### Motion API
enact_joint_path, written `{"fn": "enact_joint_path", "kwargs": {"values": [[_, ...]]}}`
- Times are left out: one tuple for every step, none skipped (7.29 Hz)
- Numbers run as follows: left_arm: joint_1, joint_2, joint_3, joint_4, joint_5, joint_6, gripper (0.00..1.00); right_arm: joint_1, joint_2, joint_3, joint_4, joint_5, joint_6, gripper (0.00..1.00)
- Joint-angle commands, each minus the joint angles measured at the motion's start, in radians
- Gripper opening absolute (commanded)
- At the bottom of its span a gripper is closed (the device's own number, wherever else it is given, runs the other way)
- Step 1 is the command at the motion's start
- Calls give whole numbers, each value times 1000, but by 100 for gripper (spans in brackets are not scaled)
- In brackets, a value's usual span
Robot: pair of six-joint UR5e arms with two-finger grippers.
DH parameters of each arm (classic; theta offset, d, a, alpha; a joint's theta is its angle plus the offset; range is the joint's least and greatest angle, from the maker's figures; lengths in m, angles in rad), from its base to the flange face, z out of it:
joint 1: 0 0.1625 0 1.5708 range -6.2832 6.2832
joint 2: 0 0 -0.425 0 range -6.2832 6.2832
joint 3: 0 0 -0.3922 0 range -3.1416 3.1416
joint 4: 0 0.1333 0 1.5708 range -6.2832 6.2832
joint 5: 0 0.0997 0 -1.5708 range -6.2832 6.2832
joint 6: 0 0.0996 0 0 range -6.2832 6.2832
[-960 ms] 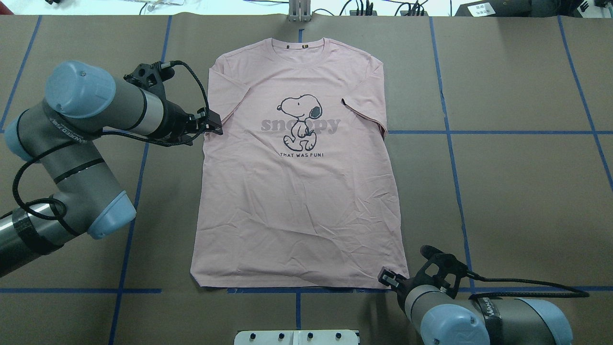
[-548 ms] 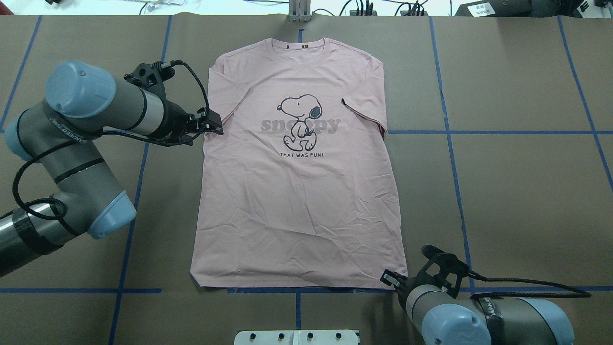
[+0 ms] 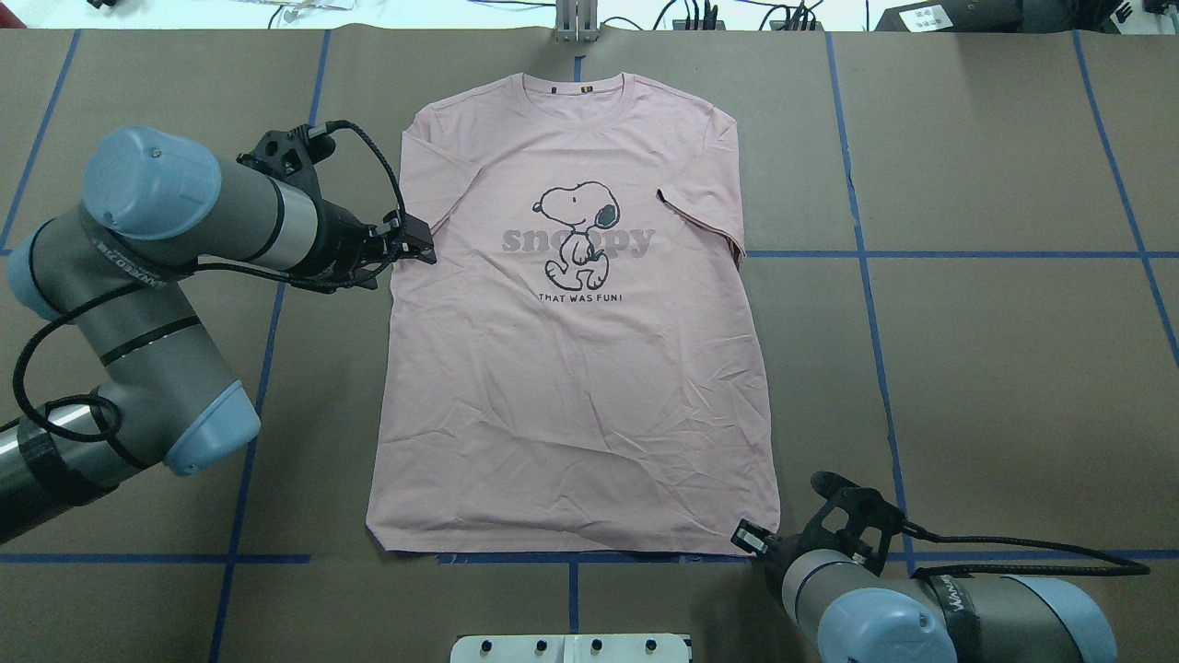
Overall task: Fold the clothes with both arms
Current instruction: 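Move the left gripper to the other near hem corner and grasp both corners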
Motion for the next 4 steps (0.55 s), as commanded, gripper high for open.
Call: {"fn": "enact_joint_path", "kwargs": {"values": [[153,97,-207,163,141,-108,86,-2,-1,25,-1,2,-1,0],[250,97,-286,299,224,-186,86,-5,-1,28,-1,2,-1,0],[331,109,-305,349,260,-258,86,-5,-1,36,-1,2,-5,0],[423,132,-291,353,327,-332,85,-5,-1,37,-1,2,-5,0]]}}
